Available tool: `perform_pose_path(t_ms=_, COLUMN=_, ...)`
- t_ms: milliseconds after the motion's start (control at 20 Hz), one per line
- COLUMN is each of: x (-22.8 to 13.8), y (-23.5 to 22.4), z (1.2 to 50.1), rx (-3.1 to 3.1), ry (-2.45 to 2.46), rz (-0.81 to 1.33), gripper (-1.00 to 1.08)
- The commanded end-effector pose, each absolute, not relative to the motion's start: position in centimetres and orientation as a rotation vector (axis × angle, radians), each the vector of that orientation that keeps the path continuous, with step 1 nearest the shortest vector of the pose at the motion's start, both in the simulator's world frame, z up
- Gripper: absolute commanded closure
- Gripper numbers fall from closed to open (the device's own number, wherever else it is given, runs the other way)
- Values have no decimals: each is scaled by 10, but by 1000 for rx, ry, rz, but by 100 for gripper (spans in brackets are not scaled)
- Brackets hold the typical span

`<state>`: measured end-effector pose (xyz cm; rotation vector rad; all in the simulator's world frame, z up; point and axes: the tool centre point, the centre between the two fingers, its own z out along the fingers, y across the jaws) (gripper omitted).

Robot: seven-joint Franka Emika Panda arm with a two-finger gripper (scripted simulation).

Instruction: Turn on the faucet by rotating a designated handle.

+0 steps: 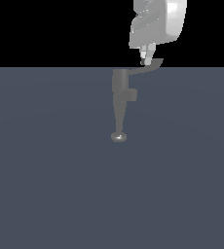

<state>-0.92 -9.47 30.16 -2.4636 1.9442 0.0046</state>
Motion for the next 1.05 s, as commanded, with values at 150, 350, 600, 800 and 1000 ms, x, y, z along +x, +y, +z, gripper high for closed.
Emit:
perform_pose_path(t_ms=150, x=3, y=-109, z=300, rx=-2452, ry=1959, rz=0, gripper=108)
perform_pose_path(t_ms=350, x=11, y=-117, z=300, rx=-2449, ry=1964, rz=0, gripper=108)
perform_pose_path(t_ms=600, x=21, y=-125, z=300, rx=-2445, ry=1970, rz=0, gripper=108)
perform_pose_path(t_ms=800, x=29, y=-133, z=300, rx=-2442, ry=1975, rz=0, gripper=108)
perform_pose_path(t_ms=1000, x=35, y=-138, z=300, rx=-2440, ry=1978, rz=0, gripper=108)
